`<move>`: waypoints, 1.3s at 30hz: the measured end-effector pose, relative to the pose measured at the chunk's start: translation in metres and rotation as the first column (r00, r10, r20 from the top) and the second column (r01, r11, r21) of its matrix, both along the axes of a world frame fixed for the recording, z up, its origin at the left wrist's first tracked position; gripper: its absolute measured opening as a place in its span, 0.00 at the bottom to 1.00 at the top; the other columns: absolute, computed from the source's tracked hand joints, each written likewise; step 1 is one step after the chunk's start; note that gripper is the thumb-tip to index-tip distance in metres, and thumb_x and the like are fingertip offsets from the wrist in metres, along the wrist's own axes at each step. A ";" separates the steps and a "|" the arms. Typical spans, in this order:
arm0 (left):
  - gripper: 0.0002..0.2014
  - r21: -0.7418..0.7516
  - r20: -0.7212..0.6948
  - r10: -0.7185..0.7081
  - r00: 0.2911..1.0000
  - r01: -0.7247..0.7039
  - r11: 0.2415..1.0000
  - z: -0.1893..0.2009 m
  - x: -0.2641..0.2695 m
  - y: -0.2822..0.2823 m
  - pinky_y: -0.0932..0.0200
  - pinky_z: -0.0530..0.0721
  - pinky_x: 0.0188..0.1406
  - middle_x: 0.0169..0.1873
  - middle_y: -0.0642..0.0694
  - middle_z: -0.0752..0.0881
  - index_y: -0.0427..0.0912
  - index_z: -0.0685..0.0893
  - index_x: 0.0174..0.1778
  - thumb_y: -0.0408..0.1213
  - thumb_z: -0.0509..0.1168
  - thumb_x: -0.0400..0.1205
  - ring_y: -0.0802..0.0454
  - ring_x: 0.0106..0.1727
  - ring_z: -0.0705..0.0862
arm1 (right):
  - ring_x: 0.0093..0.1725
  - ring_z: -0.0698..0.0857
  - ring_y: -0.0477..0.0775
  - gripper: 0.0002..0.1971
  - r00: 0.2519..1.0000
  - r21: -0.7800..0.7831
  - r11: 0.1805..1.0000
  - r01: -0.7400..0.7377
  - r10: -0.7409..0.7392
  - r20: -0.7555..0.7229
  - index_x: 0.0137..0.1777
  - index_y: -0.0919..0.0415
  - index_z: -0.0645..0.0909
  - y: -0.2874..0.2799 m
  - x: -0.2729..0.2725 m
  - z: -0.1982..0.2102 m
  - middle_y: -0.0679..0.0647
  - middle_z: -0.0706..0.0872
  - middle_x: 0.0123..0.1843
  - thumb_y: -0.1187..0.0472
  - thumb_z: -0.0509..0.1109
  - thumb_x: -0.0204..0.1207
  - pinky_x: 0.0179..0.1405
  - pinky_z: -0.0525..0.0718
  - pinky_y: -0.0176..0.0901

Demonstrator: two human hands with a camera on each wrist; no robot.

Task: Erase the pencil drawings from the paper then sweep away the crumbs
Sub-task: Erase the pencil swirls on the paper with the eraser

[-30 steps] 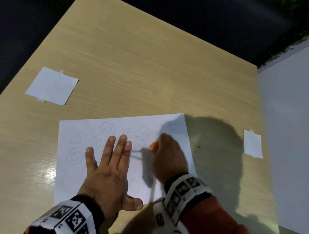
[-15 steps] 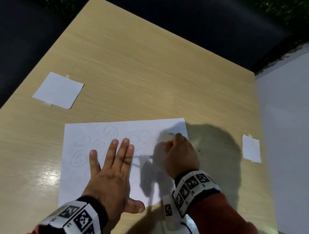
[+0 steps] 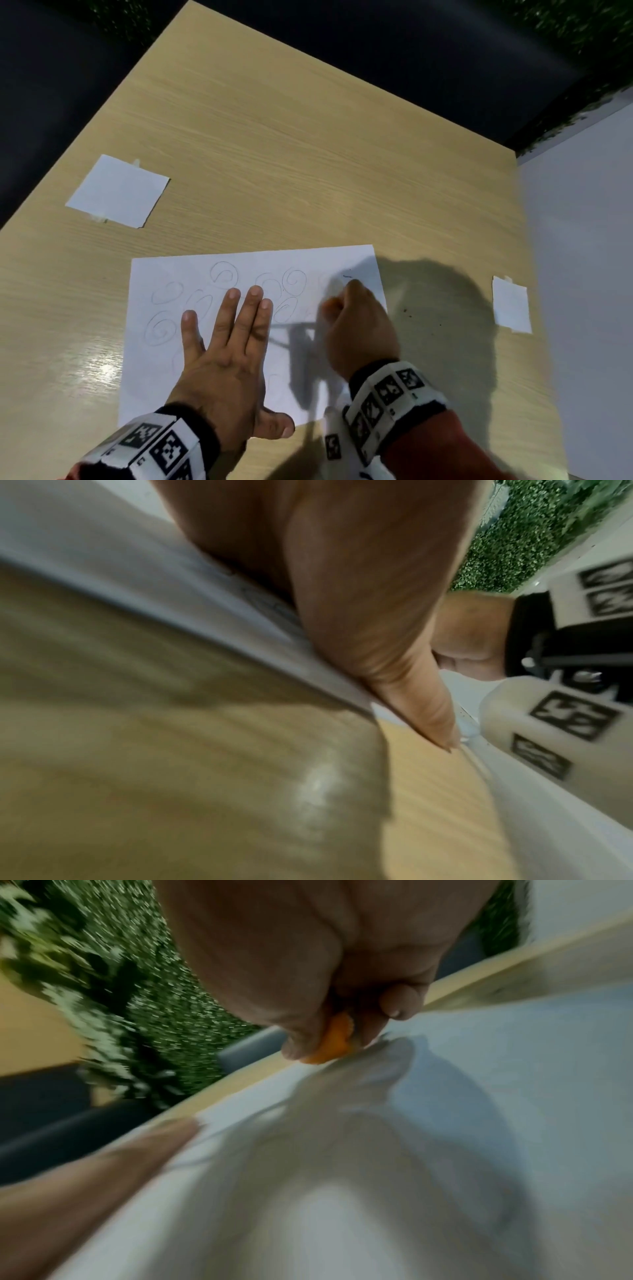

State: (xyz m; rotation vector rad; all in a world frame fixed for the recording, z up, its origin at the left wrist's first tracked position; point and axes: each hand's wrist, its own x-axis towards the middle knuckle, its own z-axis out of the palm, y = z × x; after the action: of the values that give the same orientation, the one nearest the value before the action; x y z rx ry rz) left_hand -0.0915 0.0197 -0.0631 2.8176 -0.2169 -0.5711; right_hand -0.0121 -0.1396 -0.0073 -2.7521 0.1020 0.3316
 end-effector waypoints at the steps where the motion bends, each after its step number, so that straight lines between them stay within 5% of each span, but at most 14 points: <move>1: 0.76 -0.002 -0.003 0.001 1.000 -0.001 1.000 0.000 0.000 0.001 0.15 0.53 0.67 0.81 0.34 0.65 0.30 0.67 0.79 0.85 0.55 0.42 0.31 0.80 0.64 | 0.48 0.80 0.55 0.03 0.994 0.054 0.994 -0.100 0.101 -0.030 0.43 0.55 0.71 0.016 -0.012 0.002 0.50 0.79 0.44 0.58 0.60 0.78 0.40 0.69 0.41; 3: 0.75 0.008 -0.008 -0.007 1.000 0.007 1.000 0.001 0.000 0.000 0.16 0.51 0.68 0.81 0.34 0.66 0.30 0.69 0.78 0.86 0.56 0.42 0.31 0.80 0.65 | 0.49 0.78 0.52 0.03 0.972 0.133 0.967 -0.219 0.228 -0.059 0.43 0.53 0.71 0.031 -0.030 0.003 0.47 0.77 0.44 0.61 0.62 0.76 0.42 0.71 0.40; 6: 0.76 0.014 -0.015 -0.003 1.000 0.003 1.000 0.001 0.002 0.002 0.17 0.52 0.68 0.81 0.34 0.66 0.31 0.68 0.79 0.85 0.56 0.42 0.31 0.80 0.65 | 0.49 0.79 0.54 0.02 0.988 0.061 0.987 -0.151 0.152 -0.016 0.45 0.56 0.76 0.015 -0.003 -0.006 0.50 0.81 0.47 0.63 0.62 0.75 0.45 0.75 0.44; 10: 0.75 0.012 -0.018 -0.008 1.000 0.008 1.000 0.002 -0.001 0.001 0.15 0.55 0.67 0.81 0.34 0.65 0.31 0.67 0.79 0.86 0.54 0.43 0.31 0.80 0.65 | 0.45 0.78 0.53 0.04 0.999 -0.037 0.999 -0.038 0.038 0.007 0.40 0.54 0.70 -0.005 0.021 -0.009 0.46 0.77 0.42 0.62 0.59 0.76 0.39 0.69 0.42; 16: 0.75 0.021 -0.013 -0.007 1.000 0.008 1.000 0.002 0.001 0.000 0.16 0.53 0.67 0.80 0.34 0.66 0.30 0.69 0.78 0.85 0.55 0.43 0.30 0.80 0.65 | 0.49 0.79 0.52 0.04 0.940 0.099 0.944 -0.315 0.325 -0.107 0.46 0.54 0.75 0.020 -0.021 0.003 0.51 0.82 0.49 0.64 0.64 0.75 0.47 0.76 0.40; 23: 0.77 0.016 -0.051 -0.019 0.999 0.020 1.000 0.002 0.001 0.001 0.15 0.52 0.67 0.81 0.34 0.64 0.32 0.65 0.80 0.85 0.56 0.42 0.31 0.80 0.64 | 0.48 0.80 0.54 0.07 0.997 0.005 0.997 -0.075 0.075 -0.001 0.40 0.53 0.72 -0.003 0.017 -0.010 0.48 0.81 0.45 0.66 0.57 0.73 0.45 0.78 0.45; 27: 0.76 0.017 -0.029 -0.035 0.999 0.035 0.999 0.000 0.002 0.001 0.15 0.52 0.67 0.82 0.34 0.64 0.32 0.63 0.80 0.86 0.53 0.44 0.30 0.81 0.63 | 0.43 0.78 0.52 0.06 0.955 0.106 0.952 -0.285 0.292 -0.055 0.42 0.51 0.72 0.017 -0.027 -0.005 0.46 0.76 0.40 0.63 0.63 0.75 0.37 0.70 0.36; 30: 0.76 0.065 -0.052 -0.047 0.998 0.050 0.997 0.001 0.001 0.003 0.15 0.51 0.68 0.84 0.35 0.57 0.35 0.57 0.83 0.87 0.54 0.44 0.32 0.83 0.58 | 0.46 0.80 0.59 0.04 0.976 -0.014 0.977 -0.214 0.215 0.038 0.41 0.53 0.72 0.000 0.004 -0.012 0.53 0.81 0.43 0.63 0.62 0.75 0.38 0.67 0.42; 34: 0.77 0.100 -0.080 -0.053 0.995 0.061 0.993 0.012 0.007 0.000 0.13 0.41 0.69 0.84 0.39 0.33 0.38 0.35 0.83 0.87 0.55 0.49 0.33 0.84 0.38 | 0.50 0.80 0.59 0.03 0.997 -0.054 0.997 -0.055 0.057 0.052 0.43 0.55 0.70 -0.017 0.018 -0.011 0.55 0.82 0.48 0.58 0.59 0.78 0.40 0.68 0.43; 37: 0.75 0.057 -0.105 -0.071 0.992 0.077 0.995 0.009 0.003 0.002 0.14 0.49 0.69 0.85 0.36 0.52 0.35 0.54 0.84 0.85 0.54 0.48 0.31 0.84 0.52 | 0.52 0.81 0.65 0.05 0.933 0.189 0.933 -0.307 0.334 -0.131 0.46 0.56 0.72 0.011 -0.054 -0.015 0.61 0.82 0.49 0.57 0.59 0.72 0.48 0.78 0.46; 39: 0.74 0.035 -0.112 -0.052 0.992 0.056 0.998 0.010 0.004 0.003 0.15 0.49 0.70 0.85 0.36 0.54 0.35 0.56 0.83 0.85 0.53 0.47 0.32 0.84 0.54 | 0.45 0.82 0.61 0.06 0.917 0.202 0.913 -0.355 0.382 -0.114 0.43 0.52 0.68 0.011 -0.083 -0.021 0.57 0.81 0.43 0.55 0.54 0.67 0.43 0.80 0.48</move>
State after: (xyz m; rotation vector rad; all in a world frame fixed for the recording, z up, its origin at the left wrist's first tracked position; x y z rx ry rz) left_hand -0.0875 0.0227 -0.0530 2.8134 -0.2639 -0.7501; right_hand -0.0948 -0.1289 -0.0280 -2.5527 -0.3992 0.6198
